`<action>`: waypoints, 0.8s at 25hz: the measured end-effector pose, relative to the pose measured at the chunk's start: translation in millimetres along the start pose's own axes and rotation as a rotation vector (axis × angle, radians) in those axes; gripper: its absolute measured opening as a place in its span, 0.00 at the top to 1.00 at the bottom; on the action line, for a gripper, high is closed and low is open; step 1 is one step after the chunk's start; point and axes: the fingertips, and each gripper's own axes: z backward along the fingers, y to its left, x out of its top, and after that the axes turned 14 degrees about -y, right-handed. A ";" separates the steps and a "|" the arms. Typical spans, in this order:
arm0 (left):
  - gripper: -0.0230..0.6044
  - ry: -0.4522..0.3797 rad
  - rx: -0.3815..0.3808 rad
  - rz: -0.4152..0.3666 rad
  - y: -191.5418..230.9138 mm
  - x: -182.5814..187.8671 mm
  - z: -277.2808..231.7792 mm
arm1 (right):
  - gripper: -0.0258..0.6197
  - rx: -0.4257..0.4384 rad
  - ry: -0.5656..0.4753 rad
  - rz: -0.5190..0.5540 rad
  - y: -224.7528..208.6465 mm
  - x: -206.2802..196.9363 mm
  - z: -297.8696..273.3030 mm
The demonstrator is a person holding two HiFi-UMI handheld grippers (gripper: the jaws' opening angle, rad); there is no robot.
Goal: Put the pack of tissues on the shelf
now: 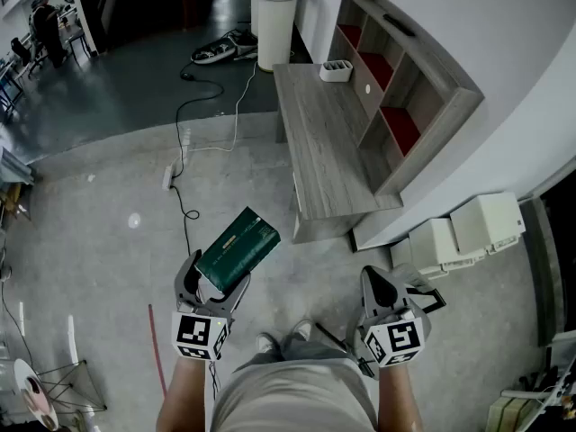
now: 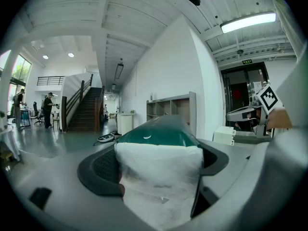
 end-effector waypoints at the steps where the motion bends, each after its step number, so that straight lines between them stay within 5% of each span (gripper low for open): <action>1: 0.22 -0.001 0.000 0.001 -0.8 0.1 -1.4 | 0.92 0.000 0.005 -0.002 -0.9 -2.0 1.1; 6: 0.22 -0.002 -0.010 0.004 -5.8 7.2 -11.9 | 0.92 -0.017 0.010 -0.023 -8.7 -1.4 6.5; 20: 0.22 0.014 -0.066 0.007 -70.4 1.5 -131.7 | 0.92 -0.106 -0.012 -0.113 -132.6 -39.2 8.1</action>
